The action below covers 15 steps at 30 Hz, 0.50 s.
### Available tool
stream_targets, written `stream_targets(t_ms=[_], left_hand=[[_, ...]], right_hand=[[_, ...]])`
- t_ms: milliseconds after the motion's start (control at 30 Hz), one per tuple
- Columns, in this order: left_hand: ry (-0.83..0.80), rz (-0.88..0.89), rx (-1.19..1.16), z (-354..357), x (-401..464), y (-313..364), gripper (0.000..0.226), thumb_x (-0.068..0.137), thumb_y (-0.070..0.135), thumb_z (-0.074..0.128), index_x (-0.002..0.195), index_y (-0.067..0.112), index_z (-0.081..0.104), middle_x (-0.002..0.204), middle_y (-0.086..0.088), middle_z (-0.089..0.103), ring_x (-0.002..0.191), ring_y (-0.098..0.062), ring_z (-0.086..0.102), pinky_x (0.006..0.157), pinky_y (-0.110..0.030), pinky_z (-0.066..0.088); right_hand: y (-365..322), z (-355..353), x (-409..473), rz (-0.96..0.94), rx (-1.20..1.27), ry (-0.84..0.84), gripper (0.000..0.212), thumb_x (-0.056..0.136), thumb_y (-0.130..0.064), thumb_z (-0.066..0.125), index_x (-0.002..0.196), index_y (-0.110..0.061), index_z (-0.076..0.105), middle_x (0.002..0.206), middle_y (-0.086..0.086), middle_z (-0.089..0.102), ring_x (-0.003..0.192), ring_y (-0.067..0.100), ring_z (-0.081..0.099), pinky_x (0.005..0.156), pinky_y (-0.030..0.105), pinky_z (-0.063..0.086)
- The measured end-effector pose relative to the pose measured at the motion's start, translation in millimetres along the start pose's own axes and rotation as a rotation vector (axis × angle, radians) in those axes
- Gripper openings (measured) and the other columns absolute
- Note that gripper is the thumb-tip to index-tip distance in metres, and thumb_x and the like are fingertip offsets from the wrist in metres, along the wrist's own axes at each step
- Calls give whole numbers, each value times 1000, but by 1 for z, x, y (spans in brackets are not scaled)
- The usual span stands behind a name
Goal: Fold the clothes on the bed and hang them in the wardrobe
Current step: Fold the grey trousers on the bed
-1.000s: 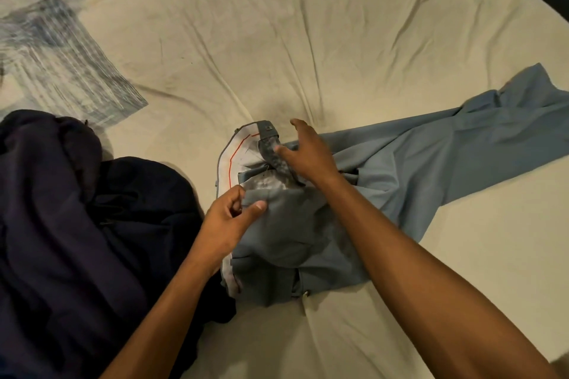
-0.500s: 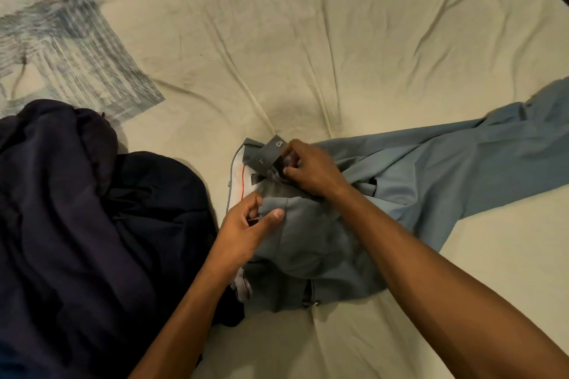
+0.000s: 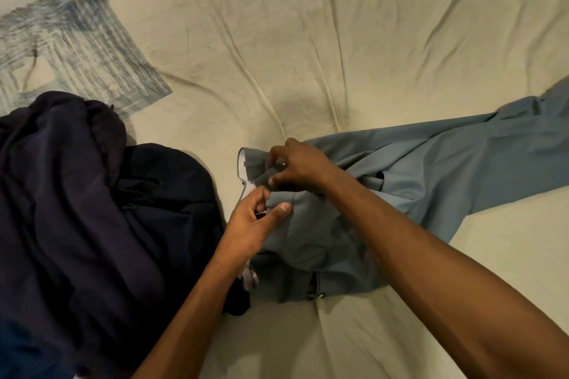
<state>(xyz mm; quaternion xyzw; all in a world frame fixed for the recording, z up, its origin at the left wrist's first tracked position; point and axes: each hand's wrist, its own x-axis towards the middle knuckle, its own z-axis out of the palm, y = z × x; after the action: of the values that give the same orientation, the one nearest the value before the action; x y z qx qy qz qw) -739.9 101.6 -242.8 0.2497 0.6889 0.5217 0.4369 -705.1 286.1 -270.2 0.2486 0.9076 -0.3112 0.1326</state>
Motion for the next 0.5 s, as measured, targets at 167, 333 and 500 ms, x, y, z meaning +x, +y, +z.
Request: stream_targets(t_ms=[167,333,500], left_hand=[[12,-27,-27,0,-3,-1,12,94,15,66,86,20,60,77,8,65,76,-6,63,67,-21,51],[2,-30,-48,0,-6,1,4,94,19,68,94,16,64,87,-1,72,89,-19,71,77,-33,57],[284,-22,87,0,7,-2,34,87,41,71,89,8,61,87,-18,65,82,-38,64,74,-52,55]], right_hand=[[-6,-5,-7,-60,-296,25,31,88,-48,68,103,-21,65,113,4,58,106,24,54,83,39,48],[-16,-18,-29,98,241,-461,43,102,-54,41,112,-24,70,96,-10,63,83,3,55,78,20,40],[0,-30,-41,197,485,-255,68,100,-65,24,102,-20,75,109,-1,70,100,13,63,95,29,45]])
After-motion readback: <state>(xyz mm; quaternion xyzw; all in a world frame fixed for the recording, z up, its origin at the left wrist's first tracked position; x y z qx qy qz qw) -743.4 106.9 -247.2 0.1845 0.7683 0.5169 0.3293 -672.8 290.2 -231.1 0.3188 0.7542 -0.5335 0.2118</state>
